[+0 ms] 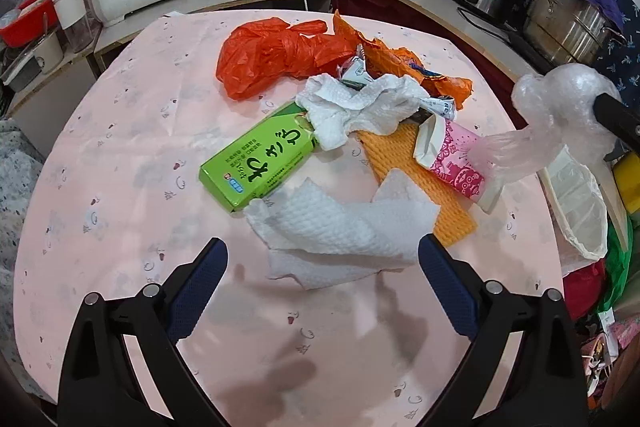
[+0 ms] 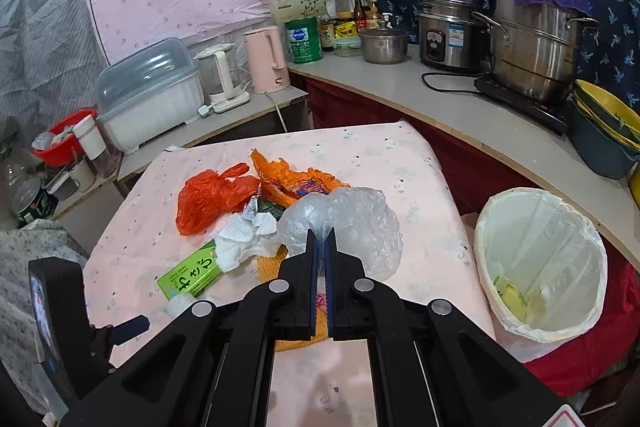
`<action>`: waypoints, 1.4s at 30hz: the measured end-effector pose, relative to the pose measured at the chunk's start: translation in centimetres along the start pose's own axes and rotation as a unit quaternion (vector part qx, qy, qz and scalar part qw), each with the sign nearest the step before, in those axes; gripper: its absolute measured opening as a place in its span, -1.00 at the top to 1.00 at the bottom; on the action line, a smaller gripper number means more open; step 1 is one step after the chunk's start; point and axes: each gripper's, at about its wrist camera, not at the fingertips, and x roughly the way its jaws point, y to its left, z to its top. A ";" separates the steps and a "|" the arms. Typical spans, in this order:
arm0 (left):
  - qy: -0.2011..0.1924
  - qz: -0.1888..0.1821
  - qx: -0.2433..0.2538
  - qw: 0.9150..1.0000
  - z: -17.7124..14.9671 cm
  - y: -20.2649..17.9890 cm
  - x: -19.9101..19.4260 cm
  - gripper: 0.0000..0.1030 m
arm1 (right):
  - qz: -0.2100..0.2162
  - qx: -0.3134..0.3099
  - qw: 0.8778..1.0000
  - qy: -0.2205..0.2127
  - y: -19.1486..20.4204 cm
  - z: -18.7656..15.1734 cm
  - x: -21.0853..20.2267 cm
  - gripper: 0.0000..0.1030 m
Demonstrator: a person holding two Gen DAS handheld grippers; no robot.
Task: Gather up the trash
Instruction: 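Carry the clear plastic bag with the right gripper into the bin and release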
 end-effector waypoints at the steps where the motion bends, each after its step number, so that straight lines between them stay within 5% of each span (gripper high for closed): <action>1: 0.006 0.004 -0.003 1.000 0.1 -0.3 0.5 -0.78 | -0.002 0.003 1.000 -0.001 -0.4 0.1 0.0 0.94; 4: 0.027 0.009 -0.009 1.000 0.4 -0.9 1.9 -0.76 | -0.009 0.009 1.000 -0.001 -1.4 0.2 0.2 0.94; 6: 0.038 0.006 -0.012 0.999 0.5 -1.1 2.6 -0.55 | -0.011 0.013 1.000 0.002 -2.0 0.2 0.5 0.94; 13: 0.058 -0.020 -0.015 0.998 0.6 -1.5 3.3 0.87 | -0.013 0.023 1.000 0.008 -3.3 -0.5 1.0 0.94; 30: -0.052 -0.071 0.062 0.994 4.0 -10.2 -4.7 0.92 | -0.038 0.065 0.996 -0.048 -9.3 0.8 -3.7 0.94; 42: -0.066 -0.115 0.139 0.981 4.5 -20.9 -4.7 0.92 | -0.096 0.113 0.987 -0.062 -17.8 -0.2 -5.7 0.94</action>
